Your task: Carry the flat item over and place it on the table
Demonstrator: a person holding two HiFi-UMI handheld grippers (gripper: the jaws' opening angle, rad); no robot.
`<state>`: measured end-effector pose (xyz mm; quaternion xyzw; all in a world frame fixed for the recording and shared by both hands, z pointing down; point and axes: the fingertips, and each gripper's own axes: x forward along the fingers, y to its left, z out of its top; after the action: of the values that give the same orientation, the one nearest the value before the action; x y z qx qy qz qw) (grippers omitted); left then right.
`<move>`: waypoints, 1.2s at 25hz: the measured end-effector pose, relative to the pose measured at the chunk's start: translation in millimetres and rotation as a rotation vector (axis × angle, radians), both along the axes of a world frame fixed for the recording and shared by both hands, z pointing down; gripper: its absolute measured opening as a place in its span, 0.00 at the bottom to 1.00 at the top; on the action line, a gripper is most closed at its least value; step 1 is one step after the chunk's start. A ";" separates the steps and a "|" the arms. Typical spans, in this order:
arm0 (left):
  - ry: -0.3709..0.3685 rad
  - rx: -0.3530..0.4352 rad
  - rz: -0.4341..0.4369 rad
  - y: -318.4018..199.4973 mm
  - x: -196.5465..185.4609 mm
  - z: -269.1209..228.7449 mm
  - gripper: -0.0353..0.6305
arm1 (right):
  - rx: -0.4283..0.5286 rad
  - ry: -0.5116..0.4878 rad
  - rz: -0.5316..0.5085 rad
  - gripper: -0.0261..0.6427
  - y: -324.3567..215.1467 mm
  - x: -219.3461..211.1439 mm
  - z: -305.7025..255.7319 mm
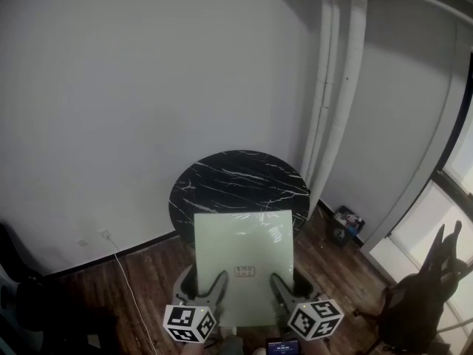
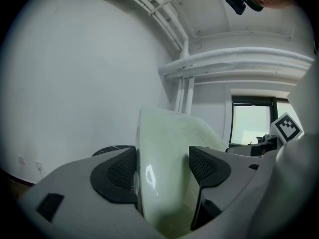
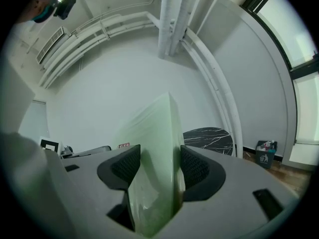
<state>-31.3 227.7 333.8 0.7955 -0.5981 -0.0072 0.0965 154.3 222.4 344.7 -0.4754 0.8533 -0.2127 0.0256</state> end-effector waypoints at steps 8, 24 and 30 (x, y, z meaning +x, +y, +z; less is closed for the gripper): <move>0.018 -0.007 -0.002 -70.8 -20.5 10.2 0.57 | 0.015 0.007 -0.004 0.38 -69.5 -19.6 5.7; 0.020 -0.031 0.064 -252.5 -85.4 13.3 0.57 | -0.002 0.030 0.079 0.38 -238.7 -85.6 8.9; 0.048 -0.031 0.089 -285.4 -105.9 19.8 0.57 | 0.000 0.055 0.101 0.38 -267.1 -105.9 10.8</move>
<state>-137.1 -57.8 353.7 0.8194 -0.5597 -0.0128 0.1232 48.4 -44.7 355.5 -0.5236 0.8285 -0.1981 0.0130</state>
